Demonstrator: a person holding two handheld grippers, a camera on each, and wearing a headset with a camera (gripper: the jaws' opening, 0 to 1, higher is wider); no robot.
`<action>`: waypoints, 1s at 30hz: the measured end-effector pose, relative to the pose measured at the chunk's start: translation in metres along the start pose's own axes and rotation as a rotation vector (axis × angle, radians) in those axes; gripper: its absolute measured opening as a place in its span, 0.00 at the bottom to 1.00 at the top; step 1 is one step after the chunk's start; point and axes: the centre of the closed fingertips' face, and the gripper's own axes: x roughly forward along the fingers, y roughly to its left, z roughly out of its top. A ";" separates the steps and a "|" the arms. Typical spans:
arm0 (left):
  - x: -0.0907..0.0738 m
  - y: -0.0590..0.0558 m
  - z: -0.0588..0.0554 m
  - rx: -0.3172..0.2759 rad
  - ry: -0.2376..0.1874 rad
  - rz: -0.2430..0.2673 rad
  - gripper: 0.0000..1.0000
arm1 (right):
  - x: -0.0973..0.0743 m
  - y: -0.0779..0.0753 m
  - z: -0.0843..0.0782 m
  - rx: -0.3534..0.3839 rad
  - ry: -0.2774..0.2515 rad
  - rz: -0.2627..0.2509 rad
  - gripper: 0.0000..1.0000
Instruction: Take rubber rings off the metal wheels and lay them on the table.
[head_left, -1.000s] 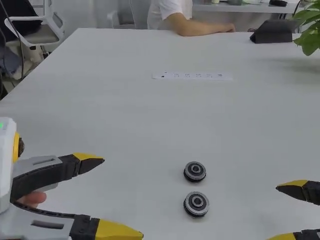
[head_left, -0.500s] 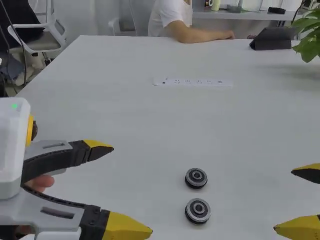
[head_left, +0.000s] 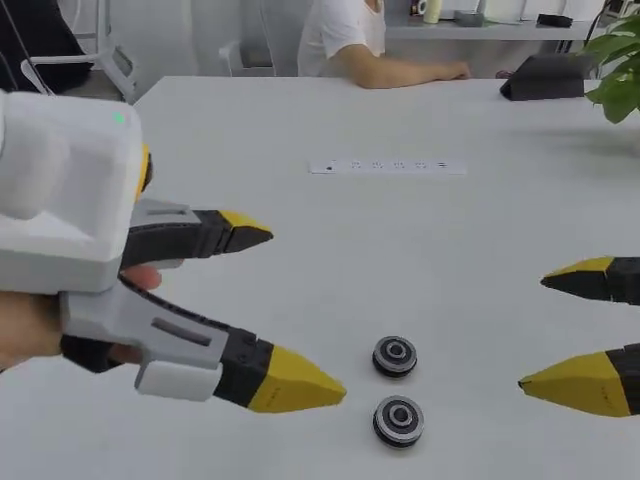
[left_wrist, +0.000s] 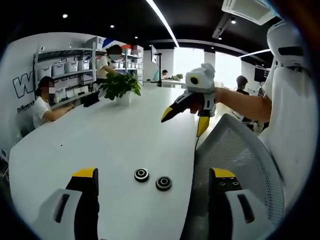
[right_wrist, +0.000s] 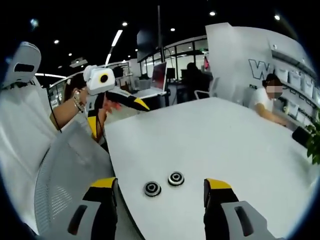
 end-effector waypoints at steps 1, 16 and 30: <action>0.002 0.002 0.005 0.018 -0.005 -0.006 0.87 | 0.002 0.000 0.003 -0.005 -0.003 0.005 0.67; 0.042 0.017 0.047 0.162 -0.126 -0.016 0.69 | 0.047 0.012 0.025 -0.133 0.004 0.160 0.53; 0.075 0.023 -0.001 0.029 -0.199 -0.014 0.41 | 0.081 0.016 -0.030 -0.062 0.054 0.230 0.40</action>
